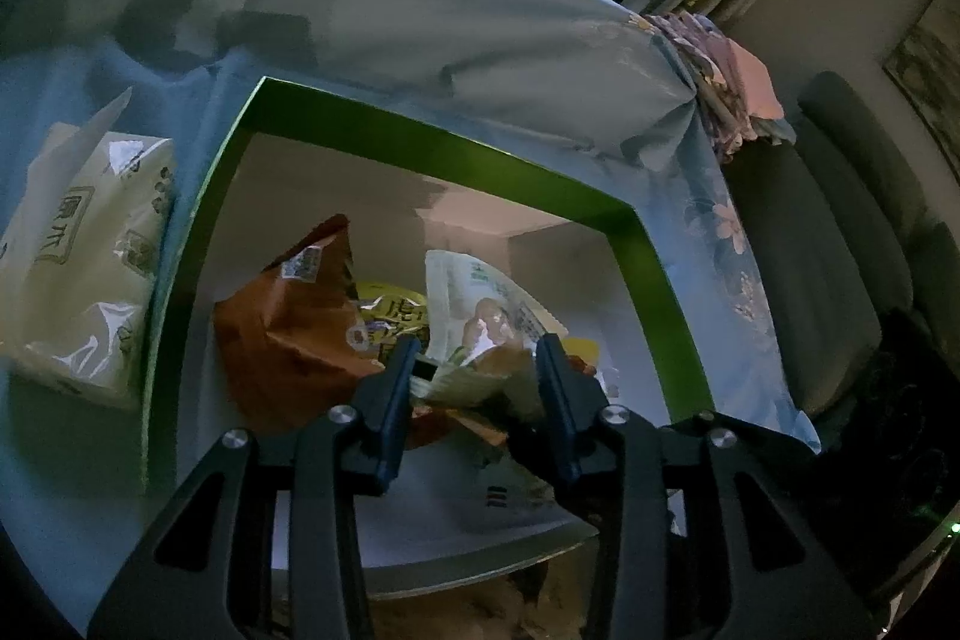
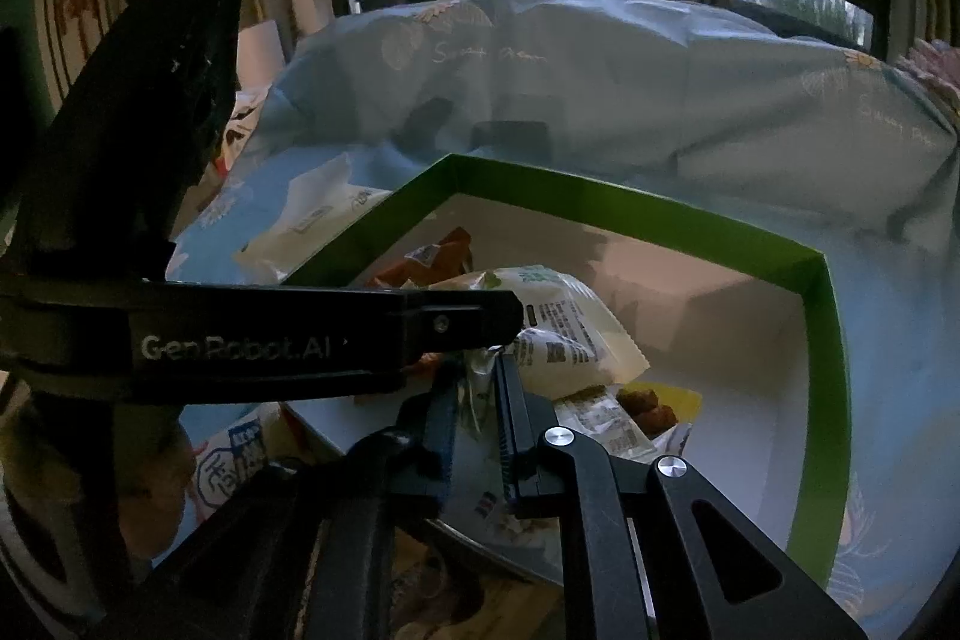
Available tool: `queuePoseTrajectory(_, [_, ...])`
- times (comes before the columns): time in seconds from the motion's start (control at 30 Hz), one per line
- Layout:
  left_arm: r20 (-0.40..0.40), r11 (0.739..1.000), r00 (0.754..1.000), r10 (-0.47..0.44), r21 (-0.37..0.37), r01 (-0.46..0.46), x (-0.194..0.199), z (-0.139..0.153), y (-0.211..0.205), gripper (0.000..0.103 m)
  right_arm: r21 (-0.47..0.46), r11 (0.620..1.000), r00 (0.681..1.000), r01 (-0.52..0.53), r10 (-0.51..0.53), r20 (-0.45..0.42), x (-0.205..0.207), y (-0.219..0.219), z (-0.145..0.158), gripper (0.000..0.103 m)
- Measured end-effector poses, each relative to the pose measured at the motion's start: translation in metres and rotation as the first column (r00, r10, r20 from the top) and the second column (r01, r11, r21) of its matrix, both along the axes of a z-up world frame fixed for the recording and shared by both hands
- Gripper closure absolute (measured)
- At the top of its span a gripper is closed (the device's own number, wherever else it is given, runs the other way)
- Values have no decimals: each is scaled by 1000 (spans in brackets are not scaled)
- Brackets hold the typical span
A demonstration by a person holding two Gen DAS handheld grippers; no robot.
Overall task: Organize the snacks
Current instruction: 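Open the left gripper to release the packet inside the box, then withdraw the left gripper to the pile beside the box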
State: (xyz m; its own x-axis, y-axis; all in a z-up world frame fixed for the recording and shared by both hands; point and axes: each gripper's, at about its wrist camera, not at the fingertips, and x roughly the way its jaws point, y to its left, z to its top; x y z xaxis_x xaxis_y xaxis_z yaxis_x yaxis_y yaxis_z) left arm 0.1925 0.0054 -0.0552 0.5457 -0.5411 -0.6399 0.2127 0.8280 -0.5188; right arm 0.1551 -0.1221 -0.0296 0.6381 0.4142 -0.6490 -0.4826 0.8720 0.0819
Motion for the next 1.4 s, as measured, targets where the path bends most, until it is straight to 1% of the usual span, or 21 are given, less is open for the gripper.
queuePoseTrajectory(0.07, [0, 1000, 1000, 12, 11, -12, 0, 0, 0, 59, -8, 1000, 1000, 6, -6, 1, 0, 0, 0, 91])
queuePoseTrajectory(0.13, [1, 1000, 1000, 21, 22, -21, -1, 0, 1, 57, -21, 1000, 1000, 18, -18, 7, 1, -1, 0, 85])
queuePoseTrajectory(0.17, [2, 999, 1000, 24, 28, -24, -1, 1, 0, 54, -23, 999, 1000, 25, -25, 7, 0, -2, 0, 77])
queuePoseTrajectory(0.2, [5, 999, 1000, 27, 34, -28, -2, 2, 0, 49, -21, 999, 1000, 31, -31, 8, -1, -3, 1, 66])
queuePoseTrajectory(0.23, [10, 999, 999, 34, 41, -34, -3, 4, 1, 47, -16, 999, 999, 38, -37, 10, -1, -5, 2, 60])
queuePoseTrajectory(0.27, [15, 998, 999, 38, 44, -38, -5, 5, 3, 43, -5, 999, 999, 50, -50, 13, -3, -9, 3, 52])
queuePoseTrajectory(0.3, [21, 998, 999, 41, 45, -42, -6, 7, 4, 43, 5, 998, 998, 58, -58, 16, -4, -12, 4, 49])
queuePoseTrajectory(0.37, [27, 998, 998, 48, 50, -49, -8, 10, 5, 40, 28, 997, 998, 66, -67, 17, -7, -19, 8, 49])
queuePoseTrajectory(0.4, [27, 997, 998, 51, 55, -53, -8, 10, 6, 33, 31, 997, 997, 71, -72, 18, -8, -20, 9, 49])
queuePoseTrajectory(0.43, [30, 996, 998, 59, 62, -60, -10, 12, 8, 29, 34, 997, 997, 76, -77, 20, -9, -22, 10, 49])
queuePoseTrajectory(0.53, [36, 996, 997, 69, 63, -71, -13, 16, 13, 28, 56, 995, 996, 87, -88, 15, -15, -30, 14, 48])
queuePoseTrajectory(0.57, [37, 995, 997, 73, 64, -75, -14, 17, 15, 24, 63, 994, 996, 91, -92, 15, -18, -32, 15, 48])
queuePoseTrajectory(0.6, [39, 995, 996, 78, 64, -81, -16, 19, 17, 18, 71, 993, 995, 95, -96, 14, -20, -35, 16, 47])
queuePoseTrajectory(0.7, [45, 994, 995, 89, 57, -91, -20, 26, 22, 17, 95, 991, 995, 99, -100, 4, -28, -41, 19, 42])
queuePoseTrajectory(0.87, [51, 992, 993, 111, 53, -114, -32, 36, 33, 16, 133, 988, 997, 79, -77, -21, -41, -46, 22, 42])
queuePoseTrajectory(0.93, [56, 990, 990, 128, 60, -131, -40, 40, 38, 12, 149, 986, 997, 70, -66, -30, -48, -47, 22, 42])
queuePoseTrajectory(0.97, [58, 988, 989, 137, 62, -140, -44, 42, 41, 4, 154, 986, 998, 65, -60, -32, -52, -48, 22, 41])
queuePoseTrajectory(1.0, [62, 987, 987, 147, 59, -150, -48, 44, 44, 0, 165, 985, 998, 56, -52, -32, -57, -48, 22, 41])
queuePoseTrajectory(1.2, [67, 978, 980, 188, 82, -193, -69, 46, 55, 0, 187, 981, 998, 40, -32, -45, -75, -51, 17, 41])
queuePoseTrajectory(1.3, [44, 976, 979, 197, 87, -200, -80, 40, 58, 0, 178, 983, 998, 42, -35, -43, -83, -53, 15, 41])
queuePoseTrajectory(1.4, [26, 972, 980, 199, 125, -201, -91, 32, 58, 0, 176, 983, 998, 43, -35, -52, -88, -54, 12, 41])
